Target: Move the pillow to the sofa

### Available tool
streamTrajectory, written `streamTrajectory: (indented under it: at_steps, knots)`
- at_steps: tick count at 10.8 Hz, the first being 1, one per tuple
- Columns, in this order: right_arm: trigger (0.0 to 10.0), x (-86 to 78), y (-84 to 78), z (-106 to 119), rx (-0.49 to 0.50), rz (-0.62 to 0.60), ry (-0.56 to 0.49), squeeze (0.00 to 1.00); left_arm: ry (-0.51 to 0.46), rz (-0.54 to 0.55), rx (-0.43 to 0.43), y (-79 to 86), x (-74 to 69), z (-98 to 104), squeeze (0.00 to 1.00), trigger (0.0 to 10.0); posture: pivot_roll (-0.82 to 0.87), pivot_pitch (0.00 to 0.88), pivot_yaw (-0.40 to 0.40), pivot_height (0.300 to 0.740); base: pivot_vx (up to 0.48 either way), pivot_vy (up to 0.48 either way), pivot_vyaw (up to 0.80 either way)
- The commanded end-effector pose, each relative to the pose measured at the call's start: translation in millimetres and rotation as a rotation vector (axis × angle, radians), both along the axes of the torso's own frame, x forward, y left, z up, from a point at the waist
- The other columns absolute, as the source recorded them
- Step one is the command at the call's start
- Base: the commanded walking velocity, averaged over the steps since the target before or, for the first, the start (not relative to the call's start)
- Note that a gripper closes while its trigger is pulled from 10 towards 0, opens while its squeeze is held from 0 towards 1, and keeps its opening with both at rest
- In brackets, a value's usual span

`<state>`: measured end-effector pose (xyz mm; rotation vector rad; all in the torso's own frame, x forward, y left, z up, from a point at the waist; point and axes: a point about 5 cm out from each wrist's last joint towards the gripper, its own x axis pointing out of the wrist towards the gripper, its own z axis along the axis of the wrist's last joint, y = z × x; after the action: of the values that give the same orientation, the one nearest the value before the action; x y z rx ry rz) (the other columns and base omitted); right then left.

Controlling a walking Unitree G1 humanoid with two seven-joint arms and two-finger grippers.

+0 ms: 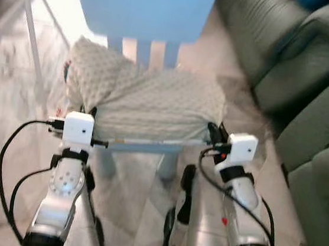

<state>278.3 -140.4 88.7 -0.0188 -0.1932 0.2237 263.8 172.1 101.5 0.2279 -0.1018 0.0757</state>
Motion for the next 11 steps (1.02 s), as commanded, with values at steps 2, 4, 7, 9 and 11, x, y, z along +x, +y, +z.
streamTrajectory:
  at_steps: [2,4,7,9,11]
  knots:
    - [10.0,-5.8,-16.8,-6,-0.043,-0.134,0.075,0.0,0.035,0.01,0.014,4.0,-14.3,-4,0.0,10.0,0.03,0.03,-0.051,0.499,0.0,0.0,0.0]
    - [10.0,-13.7,-32.7,-3,0.025,-0.156,0.09,0.0,0.079,0.055,0.036,1.0,-25.8,-17,0.0,10.0,0.03,0.031,-0.064,0.499,0.0,0.0,0.0]
    - [10.0,-4.8,-25.3,5,0.033,-0.135,0.071,0.0,0.106,-0.032,-0.017,-4.1,-24.0,-17,0.0,10.0,0.03,0.042,-0.06,0.527,0.0,0.0,0.0]
    - [10.0,-5.3,-25.3,7,0.037,-0.147,0.089,0.0,0.125,-0.105,-0.058,-13.1,-22.6,-19,0.0,10.0,0.02,0.046,-0.061,0.551,0.0,0.0,0.0]
    - [10.0,-0.6,-29.1,10,0.051,-0.157,0.093,0.0,0.116,-0.13,-0.118,-17.3,-14.7,-15,0.0,10.0,0.02,0.048,-0.062,0.58,0.0,0.0,0.0]
